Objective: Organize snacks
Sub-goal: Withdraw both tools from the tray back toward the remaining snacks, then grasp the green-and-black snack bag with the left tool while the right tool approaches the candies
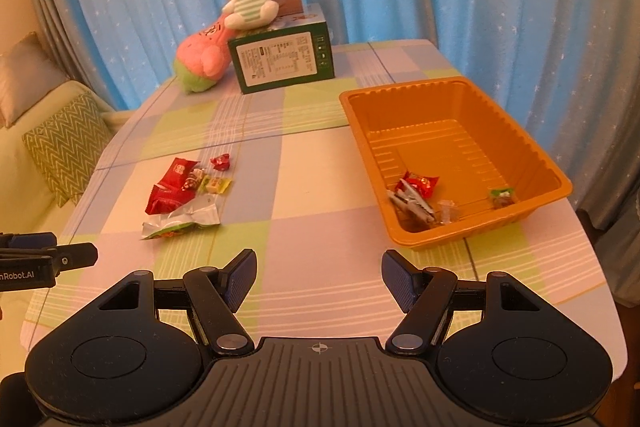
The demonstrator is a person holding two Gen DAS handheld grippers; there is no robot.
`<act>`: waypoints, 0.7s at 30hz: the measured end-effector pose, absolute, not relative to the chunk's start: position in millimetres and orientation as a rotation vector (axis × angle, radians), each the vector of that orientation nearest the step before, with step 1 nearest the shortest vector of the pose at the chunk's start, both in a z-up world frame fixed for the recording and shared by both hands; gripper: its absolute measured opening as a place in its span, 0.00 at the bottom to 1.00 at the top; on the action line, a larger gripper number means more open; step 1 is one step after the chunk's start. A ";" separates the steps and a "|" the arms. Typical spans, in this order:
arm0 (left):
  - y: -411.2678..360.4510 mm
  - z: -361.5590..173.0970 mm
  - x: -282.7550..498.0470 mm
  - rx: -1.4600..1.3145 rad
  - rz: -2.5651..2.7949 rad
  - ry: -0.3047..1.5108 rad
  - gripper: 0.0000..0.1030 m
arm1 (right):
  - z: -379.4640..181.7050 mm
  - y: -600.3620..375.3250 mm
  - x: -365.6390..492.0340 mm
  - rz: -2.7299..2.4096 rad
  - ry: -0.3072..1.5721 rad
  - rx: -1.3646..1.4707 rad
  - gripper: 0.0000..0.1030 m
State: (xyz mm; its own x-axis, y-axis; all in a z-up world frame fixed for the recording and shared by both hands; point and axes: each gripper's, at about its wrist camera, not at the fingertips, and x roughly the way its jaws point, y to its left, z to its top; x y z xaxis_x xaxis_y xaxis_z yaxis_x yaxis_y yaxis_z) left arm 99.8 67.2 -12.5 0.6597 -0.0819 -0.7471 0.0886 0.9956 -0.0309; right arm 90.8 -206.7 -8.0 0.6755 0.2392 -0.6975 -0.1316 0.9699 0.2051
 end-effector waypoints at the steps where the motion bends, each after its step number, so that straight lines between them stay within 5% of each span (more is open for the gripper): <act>1: 69.1 -14.1 102.3 0.012 -0.099 0.848 0.77 | -9.7 -204.3 93.0 0.212 0.806 0.142 0.67; 21: 75.0 -57.0 163.7 0.195 -0.293 0.886 0.69 | -50.9 -160.7 140.8 0.270 0.872 0.101 0.67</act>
